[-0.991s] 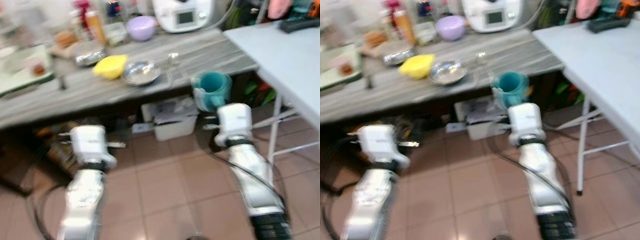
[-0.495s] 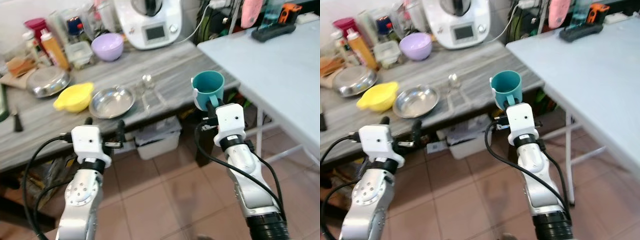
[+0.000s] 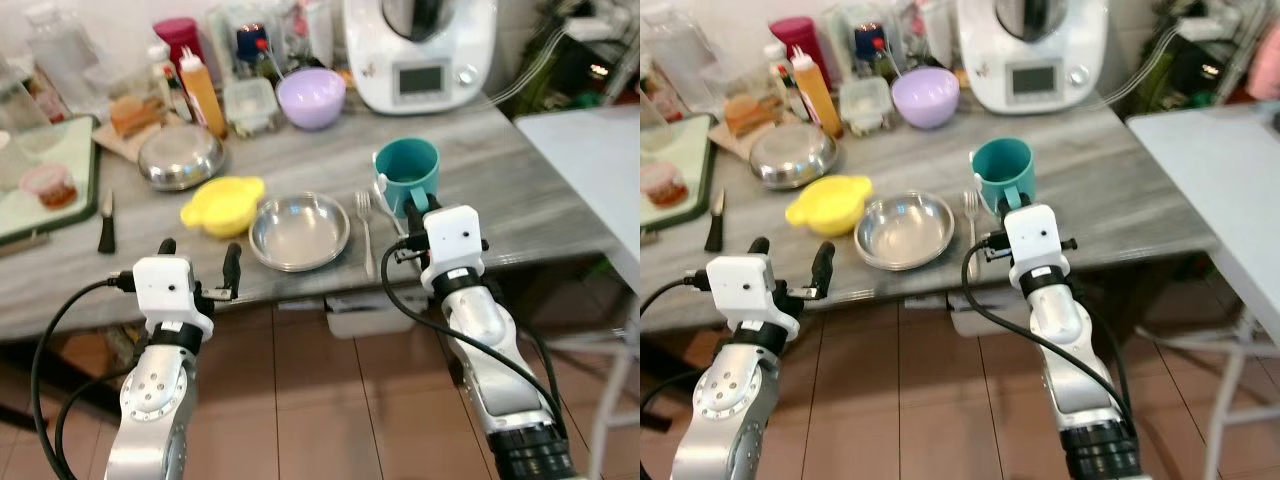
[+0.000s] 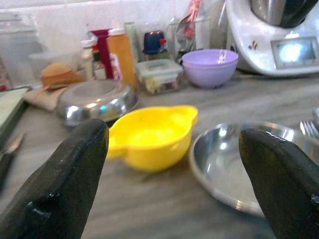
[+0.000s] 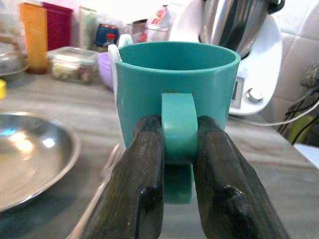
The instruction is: Setting the table
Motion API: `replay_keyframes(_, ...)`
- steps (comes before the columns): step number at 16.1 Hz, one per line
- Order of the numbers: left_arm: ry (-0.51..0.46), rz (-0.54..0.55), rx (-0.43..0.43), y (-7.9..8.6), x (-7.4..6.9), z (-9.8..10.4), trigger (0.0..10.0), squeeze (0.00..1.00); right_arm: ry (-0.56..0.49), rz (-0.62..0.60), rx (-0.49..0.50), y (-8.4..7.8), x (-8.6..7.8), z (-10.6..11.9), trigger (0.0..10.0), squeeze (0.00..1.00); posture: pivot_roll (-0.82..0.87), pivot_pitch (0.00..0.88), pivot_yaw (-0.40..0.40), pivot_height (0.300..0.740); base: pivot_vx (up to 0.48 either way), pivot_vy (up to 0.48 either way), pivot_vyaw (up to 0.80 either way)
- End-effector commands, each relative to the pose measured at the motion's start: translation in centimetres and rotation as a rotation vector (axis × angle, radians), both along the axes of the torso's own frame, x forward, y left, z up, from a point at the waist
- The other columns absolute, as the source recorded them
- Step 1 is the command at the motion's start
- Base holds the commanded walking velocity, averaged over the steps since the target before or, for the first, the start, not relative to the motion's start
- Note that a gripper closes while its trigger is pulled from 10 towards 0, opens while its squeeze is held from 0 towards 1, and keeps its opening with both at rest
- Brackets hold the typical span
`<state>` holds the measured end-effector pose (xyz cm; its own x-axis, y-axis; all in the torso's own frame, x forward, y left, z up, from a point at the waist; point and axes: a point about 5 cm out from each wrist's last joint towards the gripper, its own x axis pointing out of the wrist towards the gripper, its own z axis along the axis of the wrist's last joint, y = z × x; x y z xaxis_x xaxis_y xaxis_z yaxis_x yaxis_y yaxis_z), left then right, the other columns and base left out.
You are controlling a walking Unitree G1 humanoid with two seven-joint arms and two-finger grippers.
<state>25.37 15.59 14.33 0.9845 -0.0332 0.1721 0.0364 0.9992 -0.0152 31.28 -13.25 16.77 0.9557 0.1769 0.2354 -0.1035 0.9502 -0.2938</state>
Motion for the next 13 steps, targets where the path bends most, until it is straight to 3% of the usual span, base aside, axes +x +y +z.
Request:
replay_keyframes(1,-0.006,-0.007,0.003,-0.3,-0.5,0.3,10.0,0.00,-0.031,-0.016,0.003,-0.6,-0.2,0.7,10.0,0.00,-0.06,0.102,0.087,0.740,0.337,0.000,0.00)
replay_keyframes(5,0.014,0.029,0.035,0.8,-2.1,0.3,10.0,0.00,-0.049,0.004,-0.024,-0.5,-1.3,0.7,10.0,0.00,-0.06,0.109,0.088,0.740,0.287,0.000,0.00)
replay_keyframes(13,0.031,0.040,0.046,1.5,-4.0,0.2,10.0,0.00,-0.048,0.045,-0.025,0.0,-1.2,0.9,10.0,0.00,-0.04,0.117,0.079,0.740,0.000,0.000,0.00)
